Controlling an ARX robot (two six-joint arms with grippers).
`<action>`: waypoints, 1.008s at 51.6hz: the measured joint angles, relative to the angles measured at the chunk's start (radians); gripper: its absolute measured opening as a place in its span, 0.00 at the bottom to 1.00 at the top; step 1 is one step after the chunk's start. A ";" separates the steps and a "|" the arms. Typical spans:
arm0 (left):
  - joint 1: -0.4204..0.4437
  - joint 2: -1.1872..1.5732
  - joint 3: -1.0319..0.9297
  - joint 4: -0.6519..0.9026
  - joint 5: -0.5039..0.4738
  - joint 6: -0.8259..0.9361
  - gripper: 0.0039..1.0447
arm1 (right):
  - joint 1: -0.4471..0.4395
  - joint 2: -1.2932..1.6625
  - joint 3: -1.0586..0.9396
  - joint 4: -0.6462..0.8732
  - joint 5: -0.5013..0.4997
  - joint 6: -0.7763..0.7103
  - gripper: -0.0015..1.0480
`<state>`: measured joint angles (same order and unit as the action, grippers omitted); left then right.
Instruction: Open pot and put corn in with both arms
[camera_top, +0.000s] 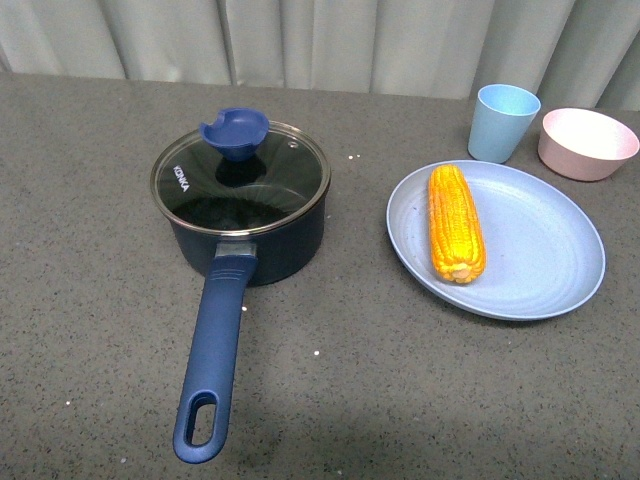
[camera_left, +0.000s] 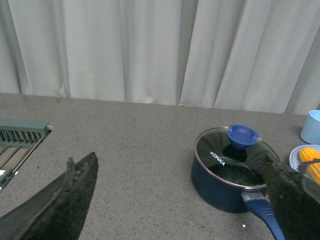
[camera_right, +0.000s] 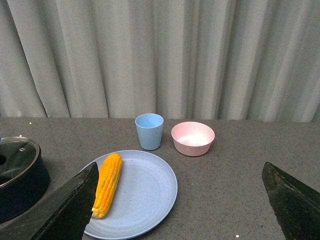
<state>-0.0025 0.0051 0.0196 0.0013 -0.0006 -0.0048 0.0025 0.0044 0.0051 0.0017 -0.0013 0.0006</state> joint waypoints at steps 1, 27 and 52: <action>0.000 0.000 0.000 0.000 0.000 0.001 0.96 | 0.000 0.000 0.000 0.000 0.000 0.000 0.91; 0.000 0.000 0.000 0.000 0.000 0.000 0.94 | 0.000 0.000 0.000 0.000 0.000 0.000 0.91; 0.000 0.000 0.000 0.000 0.000 0.000 0.94 | 0.000 0.000 0.000 0.000 0.000 0.000 0.91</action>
<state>-0.0025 0.0051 0.0196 0.0013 -0.0006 -0.0044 0.0025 0.0044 0.0051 0.0017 -0.0013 0.0010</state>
